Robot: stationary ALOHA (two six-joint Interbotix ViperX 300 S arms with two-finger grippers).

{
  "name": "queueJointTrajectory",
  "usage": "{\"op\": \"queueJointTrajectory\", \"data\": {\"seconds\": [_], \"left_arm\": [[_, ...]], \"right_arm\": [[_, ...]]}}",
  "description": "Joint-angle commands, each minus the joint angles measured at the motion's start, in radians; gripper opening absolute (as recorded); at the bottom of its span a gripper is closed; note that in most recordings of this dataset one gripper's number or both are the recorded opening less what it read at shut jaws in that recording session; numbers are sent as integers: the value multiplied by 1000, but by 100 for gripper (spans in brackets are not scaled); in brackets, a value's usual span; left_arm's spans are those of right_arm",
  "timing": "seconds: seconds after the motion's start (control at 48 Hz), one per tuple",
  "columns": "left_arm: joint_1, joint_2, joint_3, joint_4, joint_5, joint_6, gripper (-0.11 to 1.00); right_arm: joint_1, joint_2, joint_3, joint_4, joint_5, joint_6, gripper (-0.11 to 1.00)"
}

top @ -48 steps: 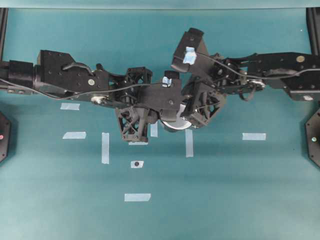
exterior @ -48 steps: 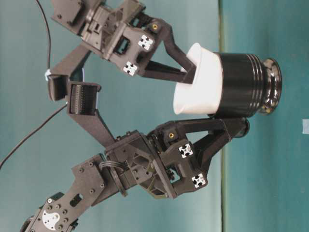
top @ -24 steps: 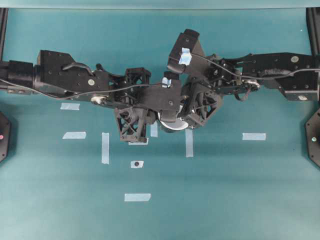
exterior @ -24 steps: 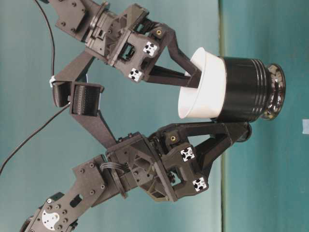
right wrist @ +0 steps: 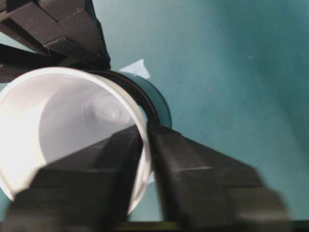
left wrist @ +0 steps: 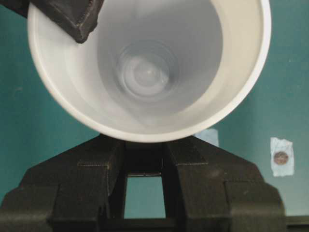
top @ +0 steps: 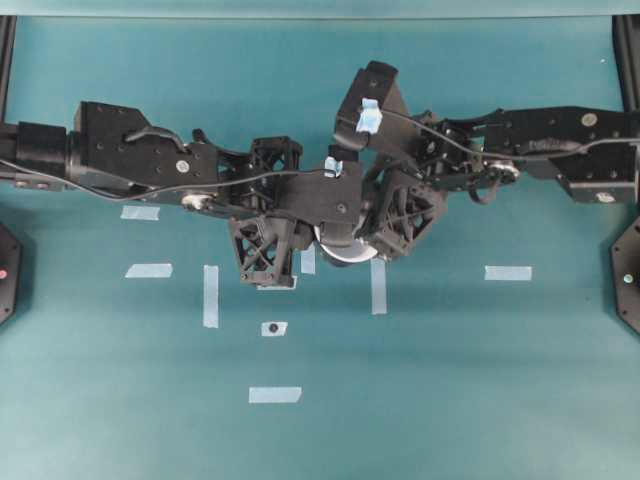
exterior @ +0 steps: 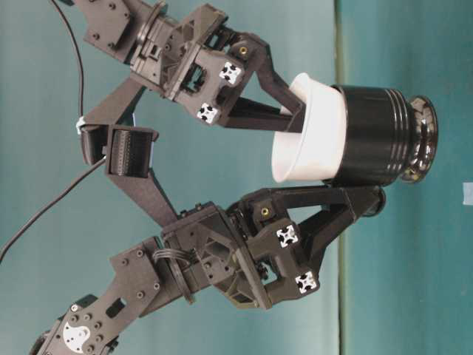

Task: Holding the cup holder with the left arm, the right arm places the cup into the cup holder.
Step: 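Insert the white cup into the holder and open the right gripper, then withdraw the right gripper while left gripper holds the holder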

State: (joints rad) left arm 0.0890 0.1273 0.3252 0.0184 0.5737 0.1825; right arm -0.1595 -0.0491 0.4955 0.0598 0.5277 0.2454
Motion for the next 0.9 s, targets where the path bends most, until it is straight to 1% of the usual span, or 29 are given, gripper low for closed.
{"op": "queueJointTrajectory", "data": {"seconds": [0.0, 0.021, 0.062, 0.125, 0.187, 0.333, 0.874], "left_arm": [[-6, -17, -20, 3, -5, 0, 22], [-8, -17, -20, 3, -3, 0, 22], [-6, -17, -20, 3, -5, 0, 22], [-6, -15, -18, 3, -3, -2, 22], [-6, -17, -18, 3, -3, -2, 22], [-11, -15, -17, 3, -3, -3, 22], [-15, -15, -20, 3, -3, -6, 22]], "right_arm": [[-2, -57, -21, 0, -3, 5, 53], [-2, -58, -21, 0, -3, 6, 60], [-2, -64, -21, 0, -2, 5, 70], [-3, -75, -21, -3, -2, 3, 83], [-2, -89, -21, -5, -2, 3, 92], [-8, -123, -12, -5, -2, 5, 89], [-9, -193, 29, -6, -8, 8, 90]]}}
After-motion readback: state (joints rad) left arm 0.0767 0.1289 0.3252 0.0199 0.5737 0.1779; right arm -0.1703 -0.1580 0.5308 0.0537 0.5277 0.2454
